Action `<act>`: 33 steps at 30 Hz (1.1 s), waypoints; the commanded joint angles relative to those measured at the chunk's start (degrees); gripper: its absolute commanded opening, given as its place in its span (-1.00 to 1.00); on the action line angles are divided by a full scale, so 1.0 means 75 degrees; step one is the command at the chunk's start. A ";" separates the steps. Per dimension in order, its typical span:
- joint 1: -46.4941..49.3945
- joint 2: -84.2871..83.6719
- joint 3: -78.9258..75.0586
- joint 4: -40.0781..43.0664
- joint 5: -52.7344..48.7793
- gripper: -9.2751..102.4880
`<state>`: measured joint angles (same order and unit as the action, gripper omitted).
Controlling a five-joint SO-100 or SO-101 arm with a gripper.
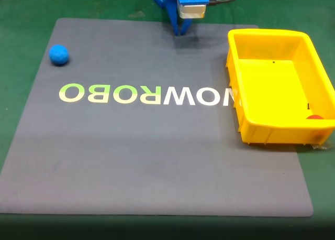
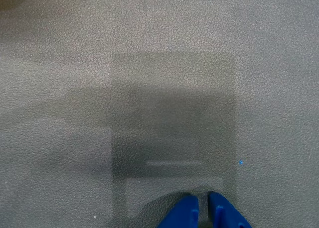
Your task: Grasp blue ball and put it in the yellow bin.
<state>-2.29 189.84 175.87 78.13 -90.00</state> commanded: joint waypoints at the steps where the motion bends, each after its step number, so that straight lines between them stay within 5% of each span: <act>1: 0.0164 0.0105 0.0246 0.0035 -0.0012 -0.83; 8: 0.0059 0.0105 0.0246 0.0035 0.0070 -0.81; 13: 0.0094 0.0094 0.0035 -0.0070 0.0141 -0.43; 19: 0.0938 -0.0211 -0.1230 -0.0305 -0.0750 -0.33; 25: 0.2531 -0.2168 -0.3012 -0.0961 -0.1102 -0.32; 33: 0.5613 -0.4523 -0.3492 -0.3750 -0.2426 -0.29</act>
<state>32.78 160.49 153.54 57.74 -105.56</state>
